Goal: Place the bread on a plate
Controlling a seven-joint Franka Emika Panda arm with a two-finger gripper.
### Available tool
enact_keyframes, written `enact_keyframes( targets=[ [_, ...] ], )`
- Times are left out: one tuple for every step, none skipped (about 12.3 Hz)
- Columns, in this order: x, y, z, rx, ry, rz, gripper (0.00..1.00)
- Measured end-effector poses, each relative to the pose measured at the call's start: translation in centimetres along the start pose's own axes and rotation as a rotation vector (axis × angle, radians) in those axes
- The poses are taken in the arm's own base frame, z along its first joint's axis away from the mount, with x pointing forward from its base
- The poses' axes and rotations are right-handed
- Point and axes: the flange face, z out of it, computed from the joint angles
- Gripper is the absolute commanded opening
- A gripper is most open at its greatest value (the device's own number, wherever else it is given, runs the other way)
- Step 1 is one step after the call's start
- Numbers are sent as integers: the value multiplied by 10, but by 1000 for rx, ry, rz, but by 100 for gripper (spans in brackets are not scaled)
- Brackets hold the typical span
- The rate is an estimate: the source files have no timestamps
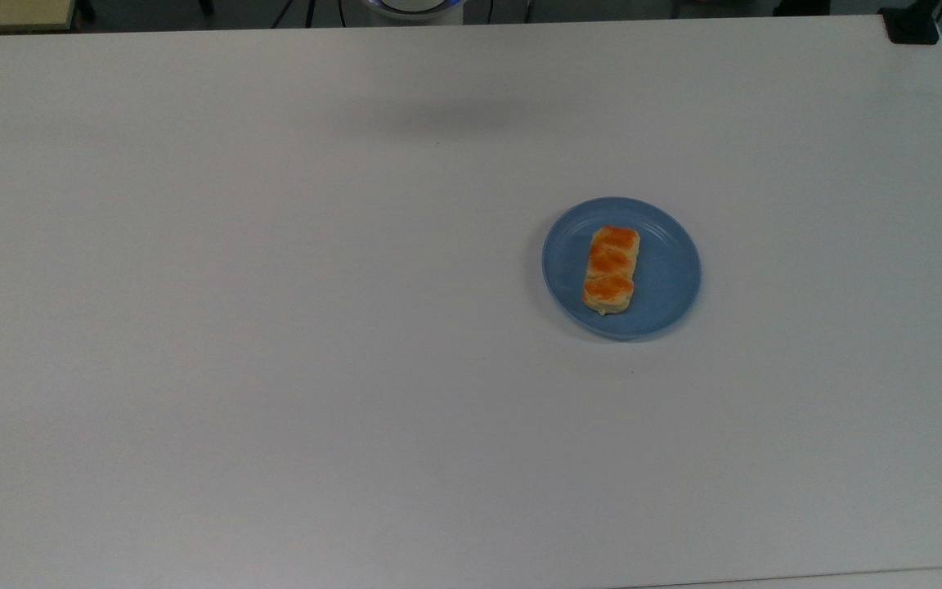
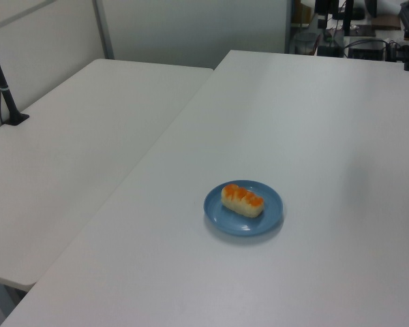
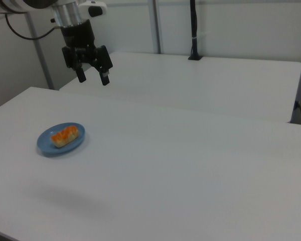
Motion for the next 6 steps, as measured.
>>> enact_keyframes(
  targets=[
    [5,-4,6,0,26,-9,100],
    [10,-6,12,0,49,-10,100],
    [13,-7,19,0,62,-9,100],
    [15,-8,24,0,69,-9,100],
    [16,-9,28,0,71,-11,100],
    [16,-9,31,1,67,-11,100]
  ],
)
